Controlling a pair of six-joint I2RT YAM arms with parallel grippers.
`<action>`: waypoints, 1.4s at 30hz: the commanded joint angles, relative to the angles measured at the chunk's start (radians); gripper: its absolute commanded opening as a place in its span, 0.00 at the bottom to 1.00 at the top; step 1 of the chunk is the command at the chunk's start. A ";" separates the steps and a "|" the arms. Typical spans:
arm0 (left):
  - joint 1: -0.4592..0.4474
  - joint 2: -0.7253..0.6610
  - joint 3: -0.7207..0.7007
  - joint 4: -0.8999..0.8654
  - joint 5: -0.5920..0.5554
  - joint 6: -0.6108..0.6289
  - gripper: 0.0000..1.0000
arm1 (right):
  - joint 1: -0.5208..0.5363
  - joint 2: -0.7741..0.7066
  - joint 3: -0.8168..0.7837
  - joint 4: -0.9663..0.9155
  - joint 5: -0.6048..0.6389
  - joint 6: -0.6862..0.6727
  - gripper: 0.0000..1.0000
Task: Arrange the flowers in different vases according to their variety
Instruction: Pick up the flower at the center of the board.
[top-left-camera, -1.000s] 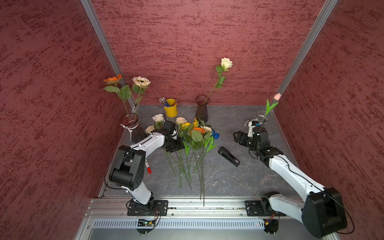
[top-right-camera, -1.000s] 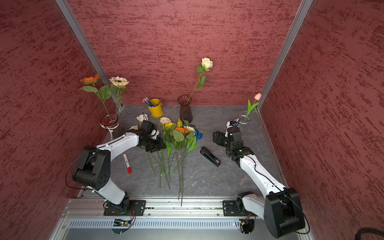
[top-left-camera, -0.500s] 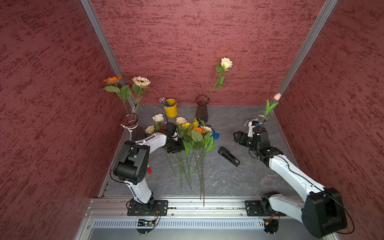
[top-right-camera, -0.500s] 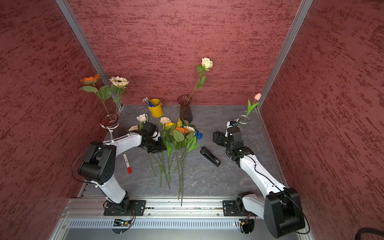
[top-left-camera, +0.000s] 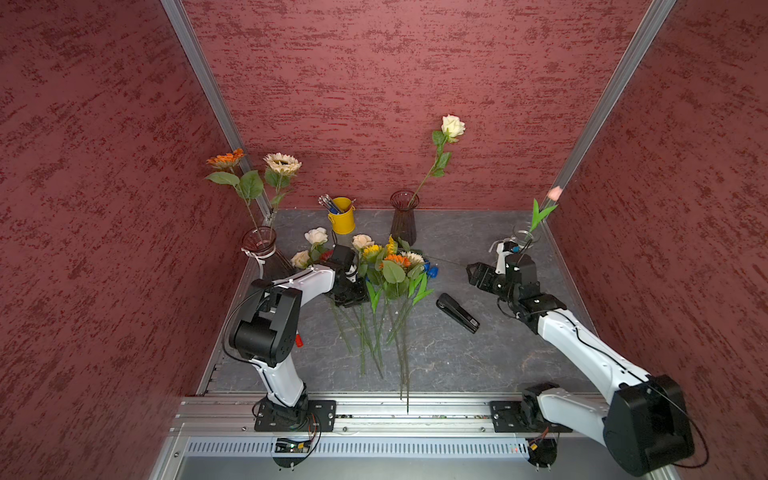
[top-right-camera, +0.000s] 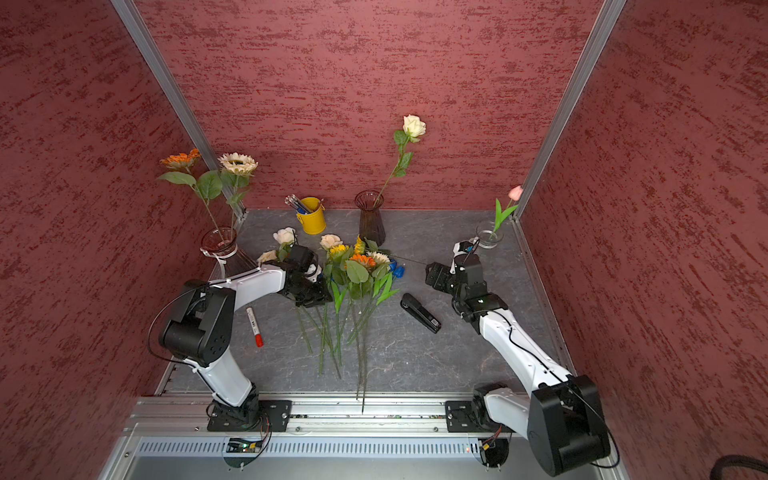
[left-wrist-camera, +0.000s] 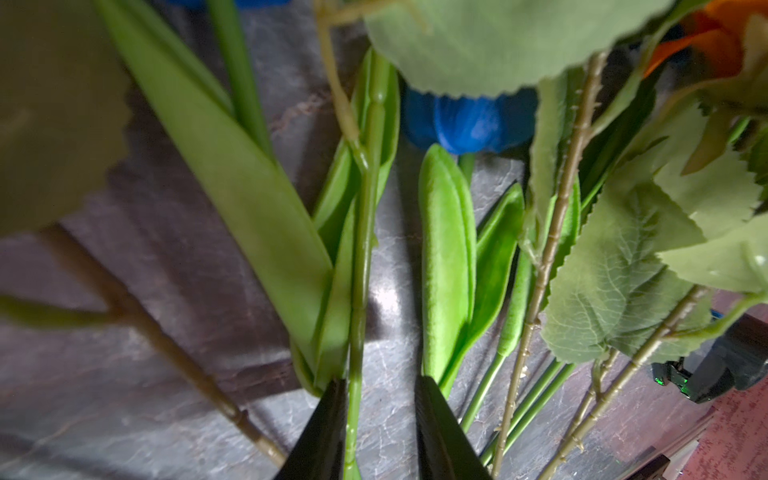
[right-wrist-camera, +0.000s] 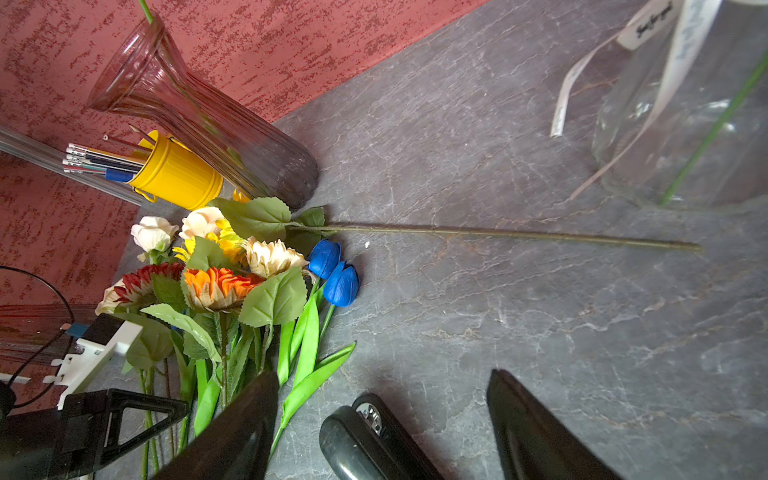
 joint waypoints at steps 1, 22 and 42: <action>-0.001 -0.011 0.001 -0.065 -0.059 0.012 0.31 | 0.009 0.001 0.029 -0.008 0.003 -0.002 0.83; -0.086 0.068 0.049 -0.143 -0.154 0.008 0.26 | 0.009 -0.019 0.018 -0.012 0.016 0.000 0.84; -0.169 -0.334 0.209 -0.271 -0.408 0.041 0.00 | 0.009 -0.046 0.011 -0.016 0.008 0.007 0.83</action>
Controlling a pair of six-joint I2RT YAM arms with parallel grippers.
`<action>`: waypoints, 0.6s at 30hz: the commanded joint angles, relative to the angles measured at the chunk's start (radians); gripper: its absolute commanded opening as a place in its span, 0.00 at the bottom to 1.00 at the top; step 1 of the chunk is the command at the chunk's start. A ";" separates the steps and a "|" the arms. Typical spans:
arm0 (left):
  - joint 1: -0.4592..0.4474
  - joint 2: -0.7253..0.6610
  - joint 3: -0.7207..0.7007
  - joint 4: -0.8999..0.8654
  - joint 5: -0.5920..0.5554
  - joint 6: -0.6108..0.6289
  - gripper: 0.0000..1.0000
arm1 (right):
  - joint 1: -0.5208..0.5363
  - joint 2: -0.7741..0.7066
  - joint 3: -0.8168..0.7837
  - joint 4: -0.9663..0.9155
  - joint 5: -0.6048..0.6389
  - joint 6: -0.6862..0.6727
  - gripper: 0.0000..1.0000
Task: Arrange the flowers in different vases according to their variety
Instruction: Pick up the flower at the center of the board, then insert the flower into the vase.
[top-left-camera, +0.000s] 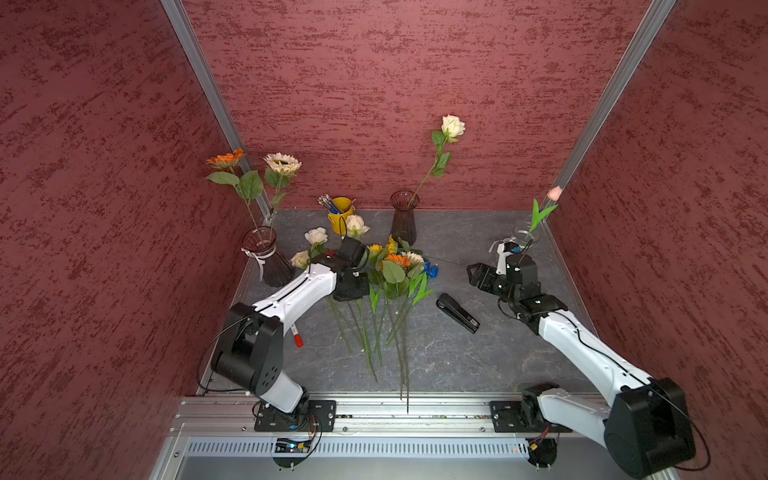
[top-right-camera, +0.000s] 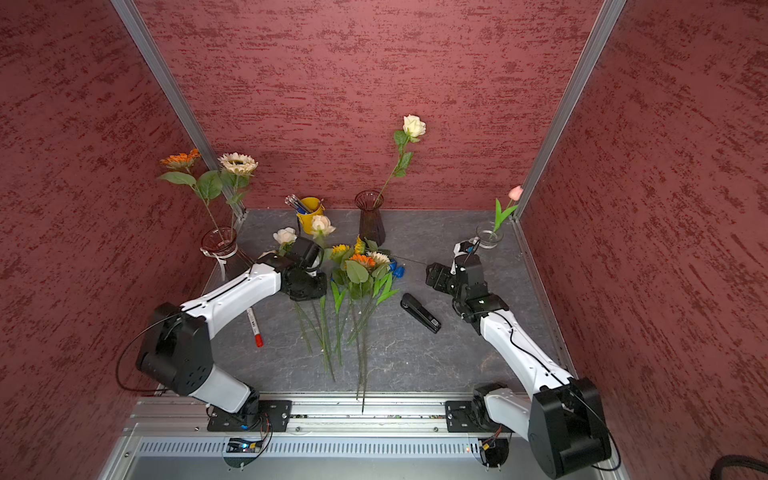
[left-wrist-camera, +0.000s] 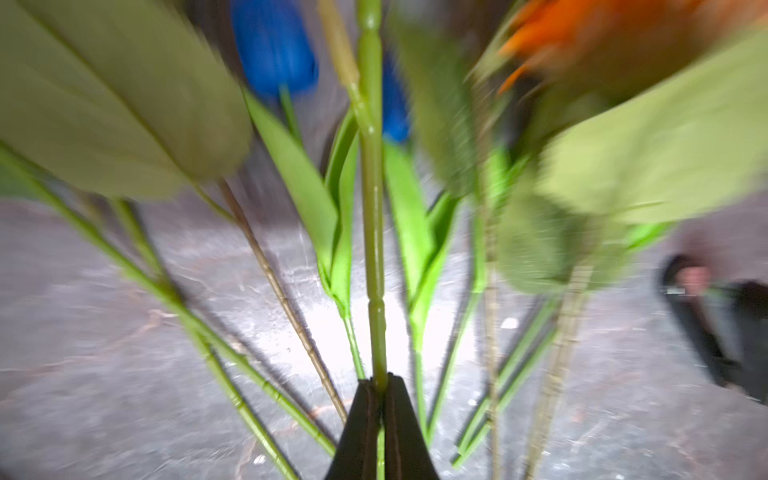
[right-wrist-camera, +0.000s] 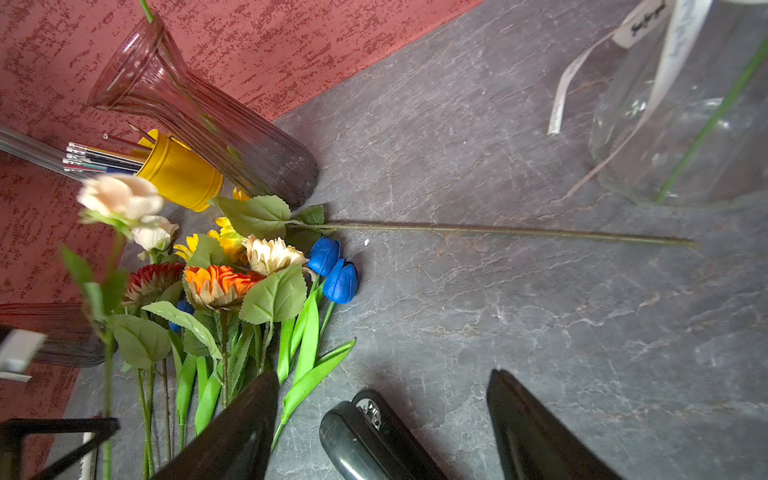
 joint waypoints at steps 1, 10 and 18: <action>-0.033 -0.114 0.084 -0.038 -0.116 0.055 0.00 | 0.010 -0.032 0.007 0.002 0.007 0.008 0.83; -0.079 -0.230 0.133 0.264 -0.269 0.278 0.00 | 0.009 -0.037 -0.013 0.005 -0.007 0.024 0.83; -0.019 0.005 0.423 0.589 -0.301 0.419 0.00 | 0.009 -0.056 -0.027 -0.016 0.001 0.024 0.83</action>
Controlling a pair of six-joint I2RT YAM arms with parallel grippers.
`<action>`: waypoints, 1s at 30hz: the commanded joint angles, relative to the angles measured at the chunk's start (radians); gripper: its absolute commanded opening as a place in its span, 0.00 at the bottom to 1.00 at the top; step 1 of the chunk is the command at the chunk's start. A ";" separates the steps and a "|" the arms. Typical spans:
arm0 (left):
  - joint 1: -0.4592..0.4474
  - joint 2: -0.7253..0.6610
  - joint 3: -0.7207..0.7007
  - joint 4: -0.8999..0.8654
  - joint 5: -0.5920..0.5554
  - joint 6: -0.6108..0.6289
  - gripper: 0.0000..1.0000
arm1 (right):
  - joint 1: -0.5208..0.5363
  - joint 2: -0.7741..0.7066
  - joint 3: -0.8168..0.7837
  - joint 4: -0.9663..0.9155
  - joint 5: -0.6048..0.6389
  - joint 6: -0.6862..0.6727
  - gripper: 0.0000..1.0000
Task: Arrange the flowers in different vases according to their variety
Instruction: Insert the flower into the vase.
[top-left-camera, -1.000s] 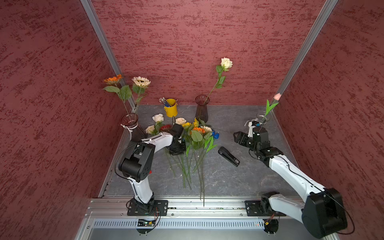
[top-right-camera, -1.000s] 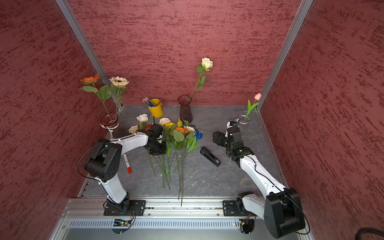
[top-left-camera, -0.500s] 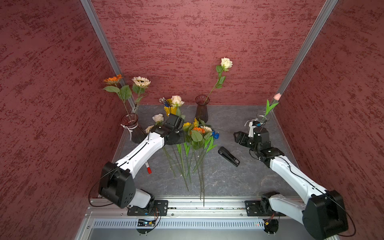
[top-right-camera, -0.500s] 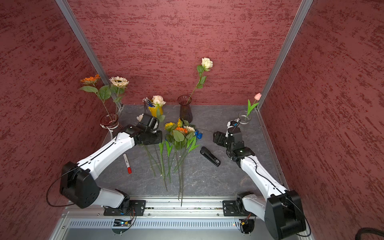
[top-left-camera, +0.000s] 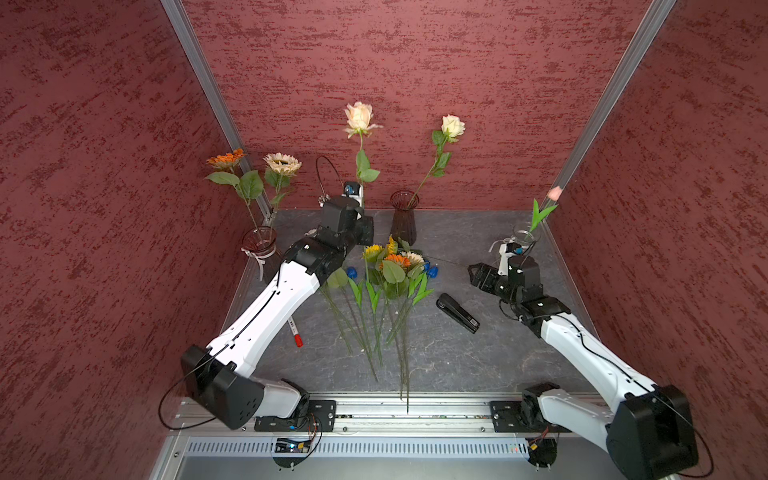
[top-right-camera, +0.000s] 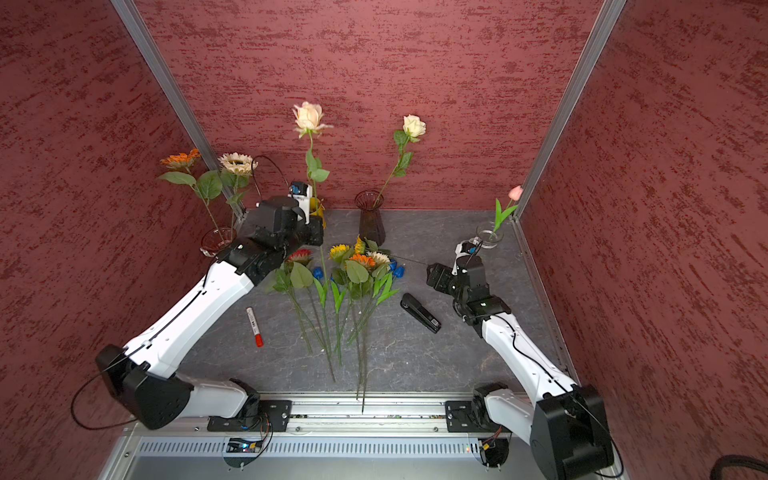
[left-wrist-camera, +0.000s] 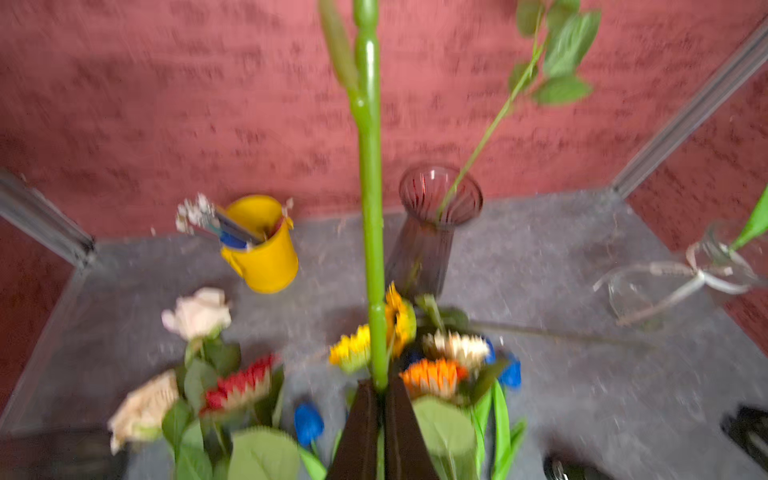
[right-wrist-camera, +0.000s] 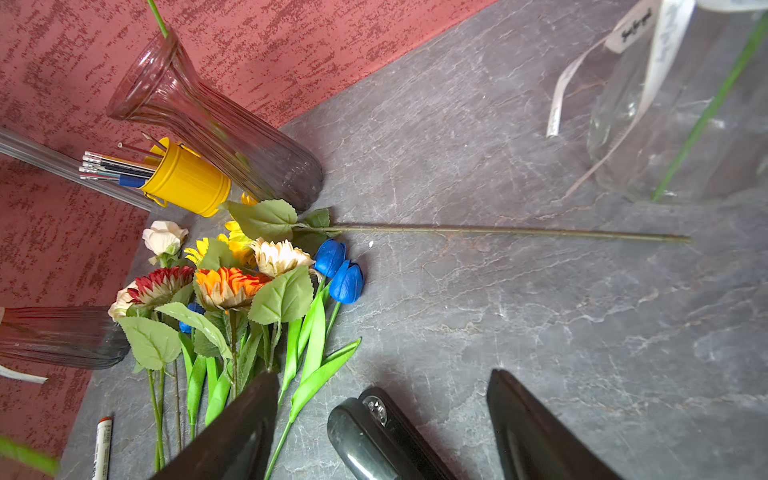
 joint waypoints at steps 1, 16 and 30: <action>0.050 0.083 0.118 0.253 -0.009 0.069 0.00 | 0.009 -0.027 -0.011 -0.013 0.002 0.008 0.84; 0.082 0.635 0.852 0.299 0.148 0.000 0.00 | 0.009 0.010 0.069 -0.055 0.031 -0.025 0.84; 0.005 0.804 0.690 0.227 0.219 -0.019 0.52 | 0.009 -0.007 0.064 -0.079 0.053 -0.041 0.85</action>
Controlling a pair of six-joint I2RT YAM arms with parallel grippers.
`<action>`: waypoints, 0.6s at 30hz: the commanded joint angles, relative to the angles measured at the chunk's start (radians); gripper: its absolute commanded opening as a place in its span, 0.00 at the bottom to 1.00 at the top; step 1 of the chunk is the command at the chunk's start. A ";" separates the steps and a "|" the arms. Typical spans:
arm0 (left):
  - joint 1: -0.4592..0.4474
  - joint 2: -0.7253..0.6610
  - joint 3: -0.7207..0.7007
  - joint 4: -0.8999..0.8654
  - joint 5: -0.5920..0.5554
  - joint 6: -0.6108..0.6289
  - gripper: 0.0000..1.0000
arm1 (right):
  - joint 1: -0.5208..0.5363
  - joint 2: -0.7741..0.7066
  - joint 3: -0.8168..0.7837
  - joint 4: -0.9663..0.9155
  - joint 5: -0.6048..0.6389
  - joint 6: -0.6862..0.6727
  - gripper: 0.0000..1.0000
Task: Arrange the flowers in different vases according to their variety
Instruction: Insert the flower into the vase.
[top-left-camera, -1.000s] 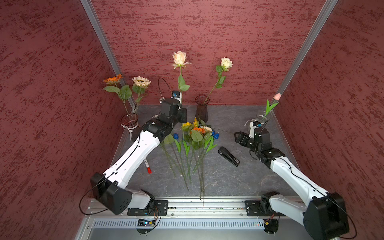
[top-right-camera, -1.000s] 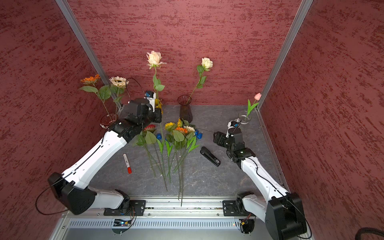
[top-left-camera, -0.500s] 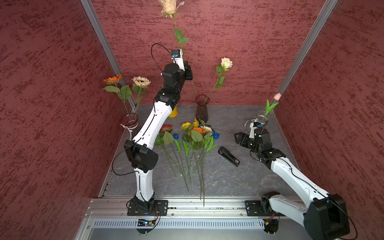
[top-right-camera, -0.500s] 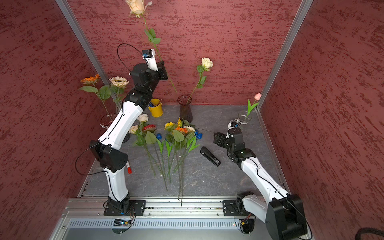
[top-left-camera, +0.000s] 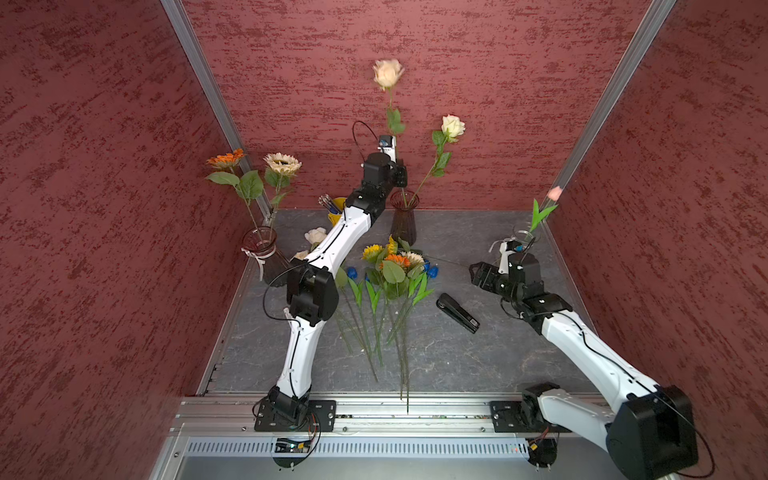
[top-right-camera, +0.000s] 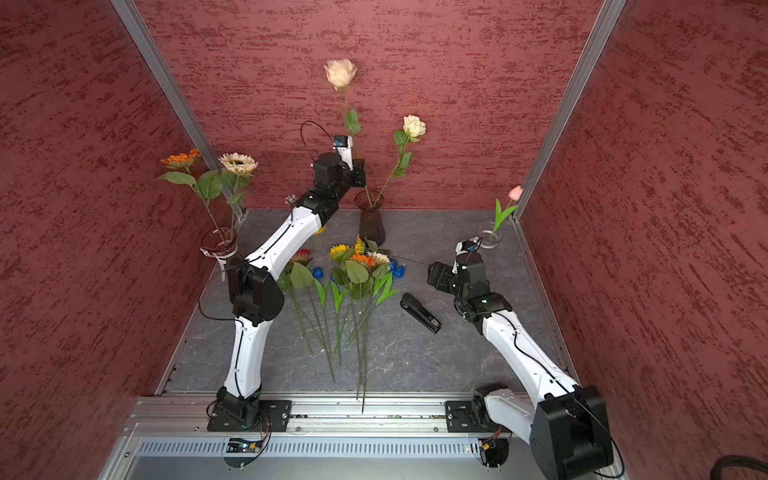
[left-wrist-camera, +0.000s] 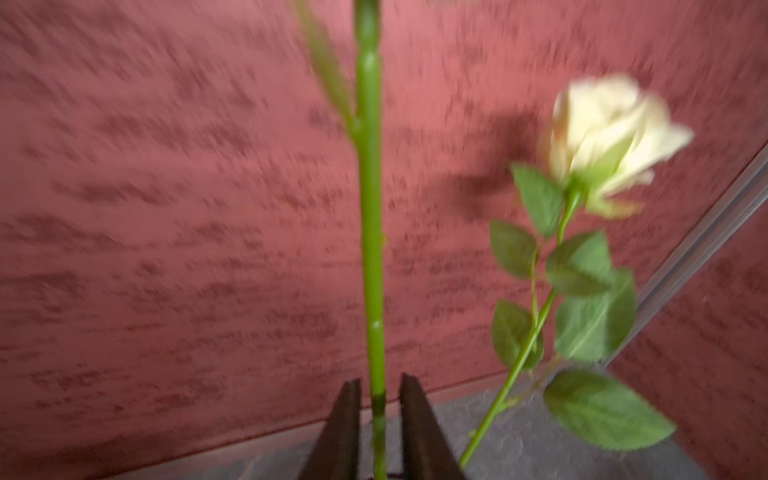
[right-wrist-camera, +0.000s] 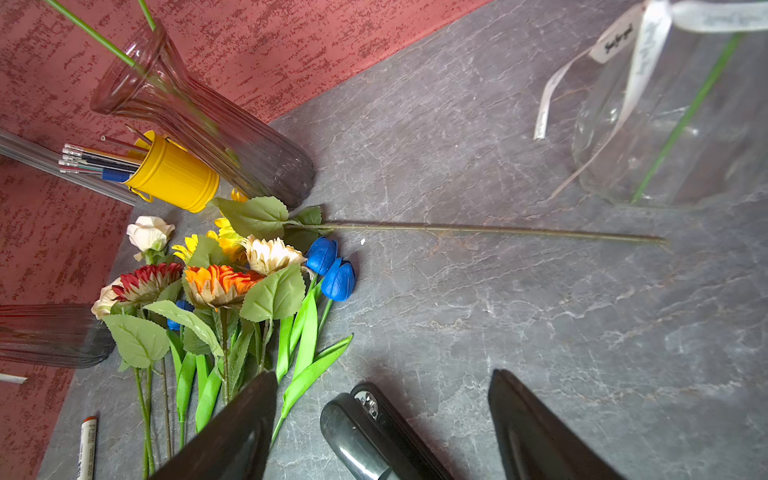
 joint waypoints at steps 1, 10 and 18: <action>-0.030 -0.041 -0.073 -0.058 0.053 -0.008 0.60 | 0.009 -0.013 0.016 -0.008 0.034 -0.020 0.85; -0.063 -0.428 -0.485 -0.178 0.012 -0.115 0.99 | 0.010 0.246 0.213 -0.187 0.010 -0.199 0.85; -0.071 -0.701 -0.848 -0.189 0.012 -0.186 1.00 | 0.009 0.577 0.533 -0.384 -0.010 -0.387 0.86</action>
